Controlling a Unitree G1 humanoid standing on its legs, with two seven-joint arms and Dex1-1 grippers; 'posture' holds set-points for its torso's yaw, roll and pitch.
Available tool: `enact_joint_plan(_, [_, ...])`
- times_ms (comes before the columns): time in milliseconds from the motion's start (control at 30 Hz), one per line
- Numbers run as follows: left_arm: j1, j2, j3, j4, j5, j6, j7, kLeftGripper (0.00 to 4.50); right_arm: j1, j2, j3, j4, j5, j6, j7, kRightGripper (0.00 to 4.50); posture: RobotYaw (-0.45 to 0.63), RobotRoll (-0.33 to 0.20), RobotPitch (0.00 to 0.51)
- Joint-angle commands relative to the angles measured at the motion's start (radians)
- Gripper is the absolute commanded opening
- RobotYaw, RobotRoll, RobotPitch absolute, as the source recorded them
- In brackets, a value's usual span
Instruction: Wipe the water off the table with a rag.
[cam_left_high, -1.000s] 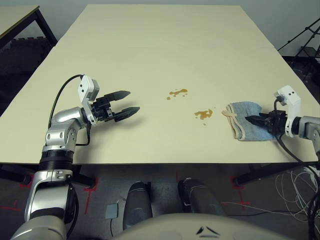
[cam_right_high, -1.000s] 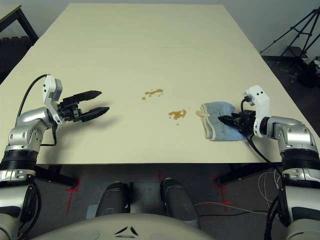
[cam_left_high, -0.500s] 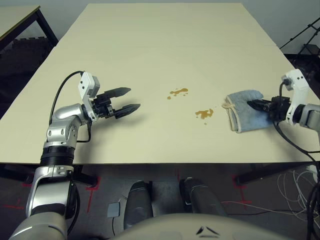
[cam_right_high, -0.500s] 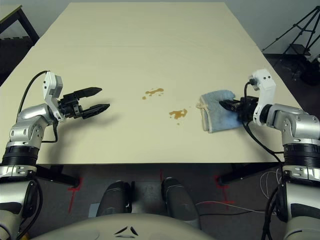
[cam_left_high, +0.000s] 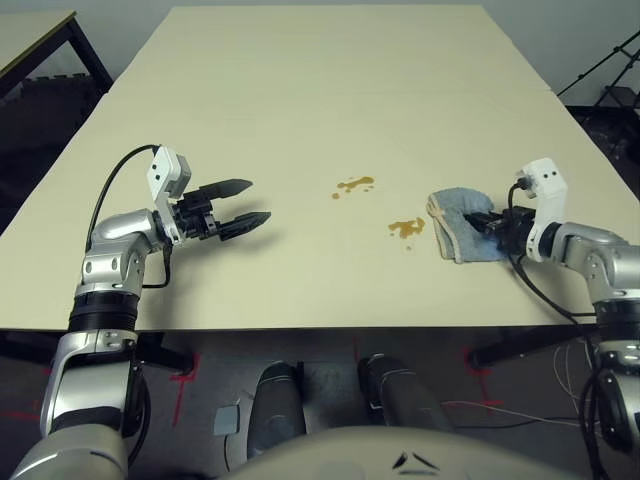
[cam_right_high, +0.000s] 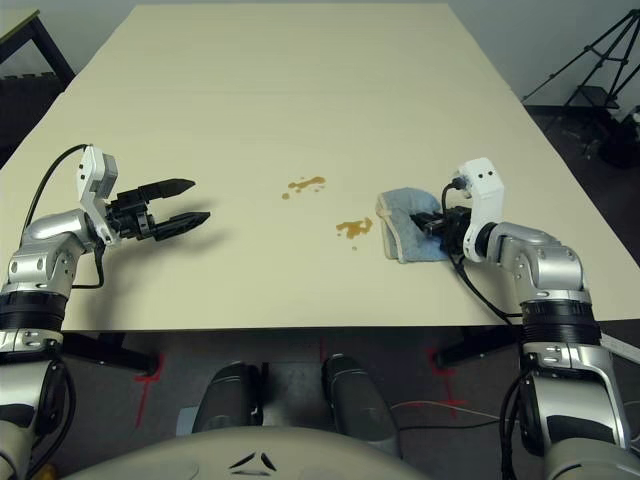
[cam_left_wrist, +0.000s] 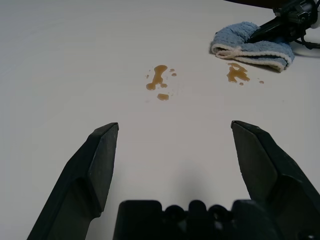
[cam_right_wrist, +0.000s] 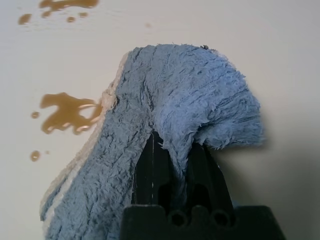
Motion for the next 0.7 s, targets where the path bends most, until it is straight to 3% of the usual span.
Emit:
enact_joint_plan(33, [0.001,0.008,0.001,-0.010,0.007,-0.005,-0.007,4.50,0.023,0.080,0.136,-0.009,-0.003,0.057,0.013,0.05,-0.09,0.000,0.086])
enact_joint_plan(467, [0.001,0.009,0.002,-0.008,0.009,-0.009,-0.006,4.50,0.029,0.209,0.304,-0.085,-0.035,0.093,0.027,0.04,-0.09,0.000,0.087])
enact_joint_plan(700, [0.000,0.002,-0.002,-0.009,0.009,-0.009,-0.005,4.50,0.027,0.161,0.271,-0.076,-0.051,0.085,0.027,0.04,-0.09,0.000,0.088])
